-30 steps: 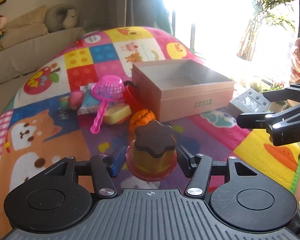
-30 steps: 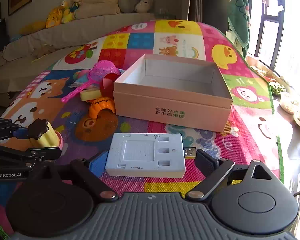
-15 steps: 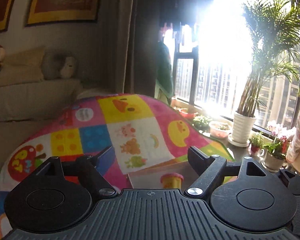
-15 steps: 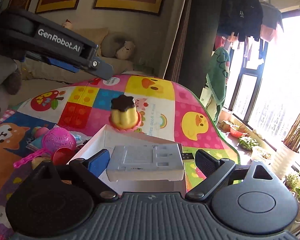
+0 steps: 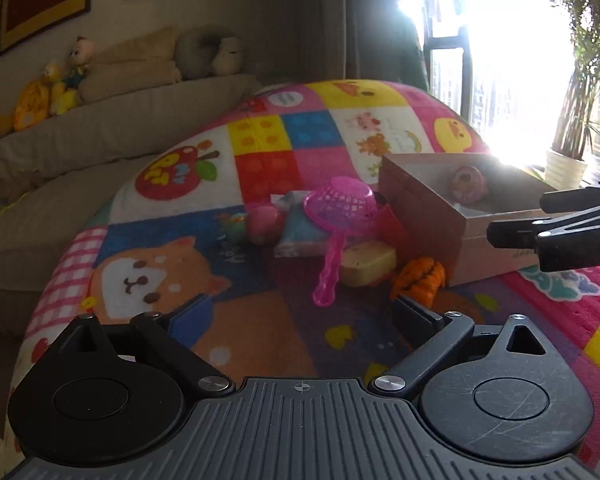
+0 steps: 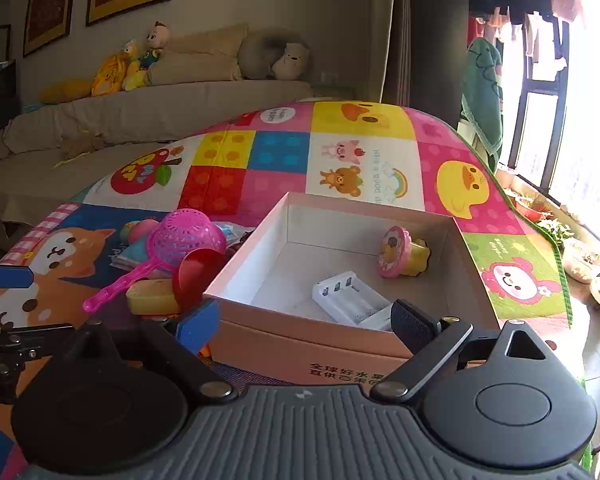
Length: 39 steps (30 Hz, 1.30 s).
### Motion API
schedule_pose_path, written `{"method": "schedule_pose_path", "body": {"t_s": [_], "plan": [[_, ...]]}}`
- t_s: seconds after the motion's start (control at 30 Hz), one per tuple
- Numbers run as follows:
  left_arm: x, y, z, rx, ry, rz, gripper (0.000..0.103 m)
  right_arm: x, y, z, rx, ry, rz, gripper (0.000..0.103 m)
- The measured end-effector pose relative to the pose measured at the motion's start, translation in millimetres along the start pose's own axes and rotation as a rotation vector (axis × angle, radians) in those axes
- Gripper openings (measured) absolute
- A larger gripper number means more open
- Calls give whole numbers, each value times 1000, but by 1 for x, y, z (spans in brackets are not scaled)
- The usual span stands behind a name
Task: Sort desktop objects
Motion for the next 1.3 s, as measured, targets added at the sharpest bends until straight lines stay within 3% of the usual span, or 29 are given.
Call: {"method": "schedule_pose_path", "body": {"t_s": [0.17,0.23,0.33,0.5,0.63,0.77,0.87,1.0,1.1,1.2,1.3], "plan": [[6,-47,15,-188,-38,-109,100,-6,-61,20,-150,-40,-99,68],[9,-53,22,-233,-61,-109,100,-1,-78,25,-201,-49,-102,62],[5,-54,21,-248,-33,-95,101,16,-97,27,-236,-70,-84,53],[2,-50,20,-244,-14,-76,101,46,-112,23,-316,-40,13,51],[3,-52,21,-272,-20,-68,102,59,-114,24,-327,-66,17,52],[4,-52,22,-278,-26,-66,102,36,-110,28,-323,-90,-47,46],[4,-51,22,-267,-27,-65,102,12,-99,45,-281,-160,-114,41],[6,-49,22,-255,-37,-68,102,-14,-73,59,-238,-177,-80,41],[7,-49,23,-251,-44,-78,102,-20,-65,51,-225,-140,-68,41],[5,-49,23,-246,-33,-87,102,-13,-73,40,-191,-121,-104,44],[4,-50,22,-247,-25,-88,102,10,-84,31,-108,-146,-118,58]]}}
Point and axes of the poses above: each gripper's, at about its wrist camera, not at the fingertips, and x roughly the way its jaws point, y to its right, z to its underside, the point moved 8 cm from there along x, roughly the way its jaws point, and after that the axes turned 6 degrees about y, right-handed, at the moved point
